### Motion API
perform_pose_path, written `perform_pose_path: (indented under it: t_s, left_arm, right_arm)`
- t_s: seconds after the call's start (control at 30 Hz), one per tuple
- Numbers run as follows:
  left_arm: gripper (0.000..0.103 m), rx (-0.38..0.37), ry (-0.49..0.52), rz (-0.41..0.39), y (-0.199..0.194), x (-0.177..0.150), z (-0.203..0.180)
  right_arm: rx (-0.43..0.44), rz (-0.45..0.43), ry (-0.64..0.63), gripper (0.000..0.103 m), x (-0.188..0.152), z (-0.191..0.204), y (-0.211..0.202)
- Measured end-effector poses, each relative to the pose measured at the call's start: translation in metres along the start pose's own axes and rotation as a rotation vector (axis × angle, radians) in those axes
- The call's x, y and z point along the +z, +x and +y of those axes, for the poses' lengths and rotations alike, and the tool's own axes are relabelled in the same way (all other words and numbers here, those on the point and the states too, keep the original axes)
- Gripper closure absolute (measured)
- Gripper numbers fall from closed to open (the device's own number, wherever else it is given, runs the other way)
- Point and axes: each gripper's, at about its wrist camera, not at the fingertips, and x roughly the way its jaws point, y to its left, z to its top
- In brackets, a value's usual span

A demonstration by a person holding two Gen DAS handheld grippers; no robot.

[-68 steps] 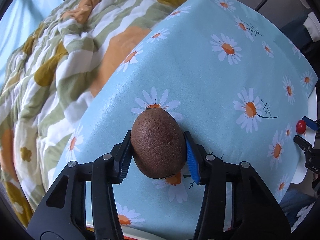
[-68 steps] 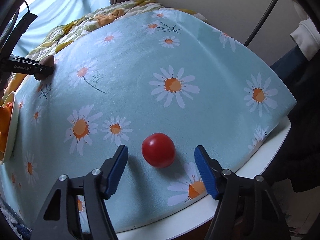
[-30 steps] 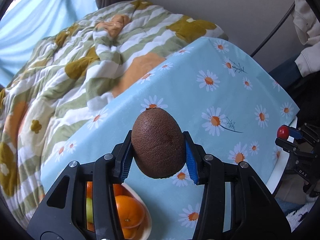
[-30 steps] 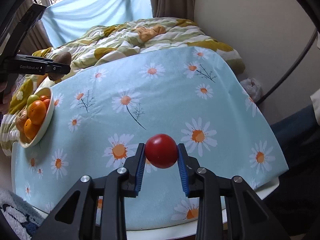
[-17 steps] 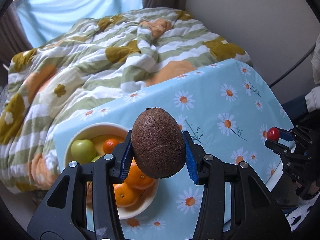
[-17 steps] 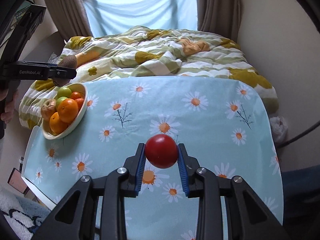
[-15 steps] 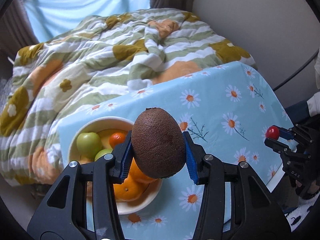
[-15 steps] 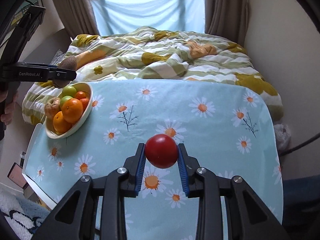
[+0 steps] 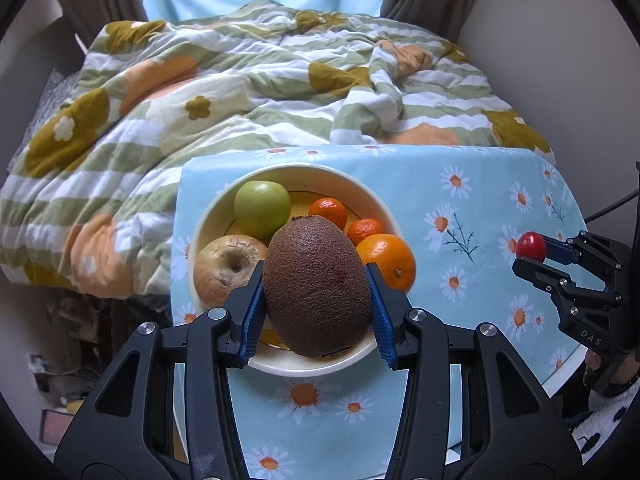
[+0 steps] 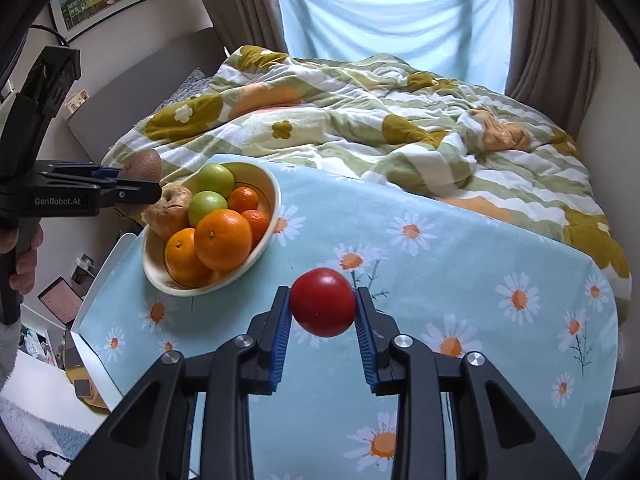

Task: Organize fruits
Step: 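Carry the kiwi into the bowl and open the left gripper while the right carries the tomato, then lower the red tomato into the bowl and open the right gripper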

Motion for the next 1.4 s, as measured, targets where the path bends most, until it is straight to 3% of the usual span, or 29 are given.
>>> perform_pose_path:
  t_s: [0.37,0.67,0.7,0.73,0.77,0.83,1.4]
  left_arm:
    - [0.051,-0.004,0.028,-0.028,0.038,-0.01,0.012]
    - [0.048,-0.003,0.078,-0.06,0.045,-0.012,0.007]
    - [0.036,0.002,0.082,-0.065,0.044,-0.012,0.007]
    - [0.009,0.005,0.086,-0.072,0.042,-0.012,0.007]
    - [0.0,0.006,0.086,-0.086,0.039,-0.011,0.007]
    - [0.0,-0.012,0.08,-0.114,0.031,-0.012,0.009]
    - [0.0,0.012,-0.016,-0.104,0.001,-0.043,0.042]
  right_arm:
    - [0.017,-0.001,-0.046,0.074,0.03,0.023,0.034]
    - [-0.001,0.003,-0.042,0.074,0.035,0.028,0.041]
    - [-0.001,0.004,-0.043,0.074,0.035,0.028,0.041]
    - [-0.002,0.004,-0.043,0.074,0.035,0.028,0.041]
    - [-0.001,0.003,-0.042,0.074,0.035,0.028,0.041]
    - [-0.003,0.002,-0.043,0.074,0.036,0.028,0.042]
    - [0.067,-0.014,-0.101,0.074,0.075,0.054,0.061]
